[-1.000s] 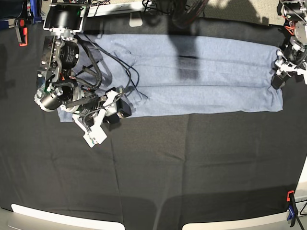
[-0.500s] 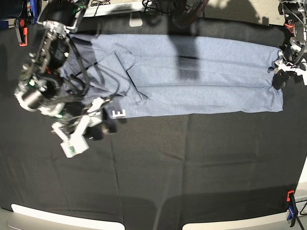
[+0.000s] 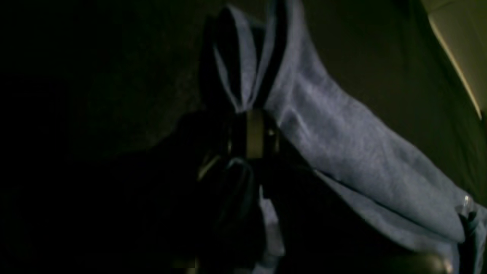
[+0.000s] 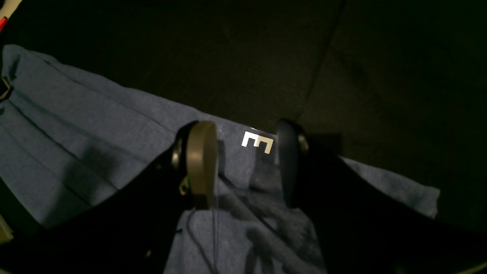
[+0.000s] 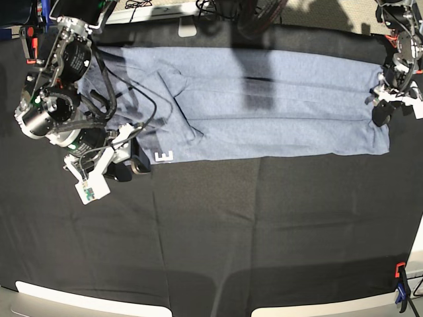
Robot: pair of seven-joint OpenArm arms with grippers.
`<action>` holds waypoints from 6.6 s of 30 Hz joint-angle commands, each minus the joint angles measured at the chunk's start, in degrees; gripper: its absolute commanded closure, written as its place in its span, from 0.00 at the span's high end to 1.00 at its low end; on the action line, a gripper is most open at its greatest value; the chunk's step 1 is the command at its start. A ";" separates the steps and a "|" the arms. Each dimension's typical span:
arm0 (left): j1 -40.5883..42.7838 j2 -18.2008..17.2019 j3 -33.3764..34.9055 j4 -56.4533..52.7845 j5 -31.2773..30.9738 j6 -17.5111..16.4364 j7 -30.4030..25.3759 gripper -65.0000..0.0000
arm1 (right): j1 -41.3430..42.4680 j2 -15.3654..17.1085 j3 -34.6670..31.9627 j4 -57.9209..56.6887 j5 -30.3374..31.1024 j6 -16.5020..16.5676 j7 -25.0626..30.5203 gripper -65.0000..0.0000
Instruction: Layout the t-shirt on the table in an organized manner, then fold the t-shirt properly
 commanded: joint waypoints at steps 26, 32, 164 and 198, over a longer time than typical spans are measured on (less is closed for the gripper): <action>9.40 6.12 -5.79 22.23 -16.90 -0.52 9.84 0.00 | -5.33 0.31 3.17 11.63 0.39 0.35 1.31 0.39; 13.22 11.15 -1.16 31.10 -23.47 -0.52 14.84 0.00 | -6.58 0.31 8.24 11.63 0.17 0.37 1.31 0.39; 6.88 6.36 16.63 35.76 14.49 7.76 1.38 0.44 | -6.58 12.76 7.02 -16.57 11.89 -0.74 1.20 0.00; 12.46 6.36 16.57 35.76 11.45 2.95 1.42 0.44 | -4.33 -16.31 -37.40 -4.00 -20.20 -15.15 18.82 0.01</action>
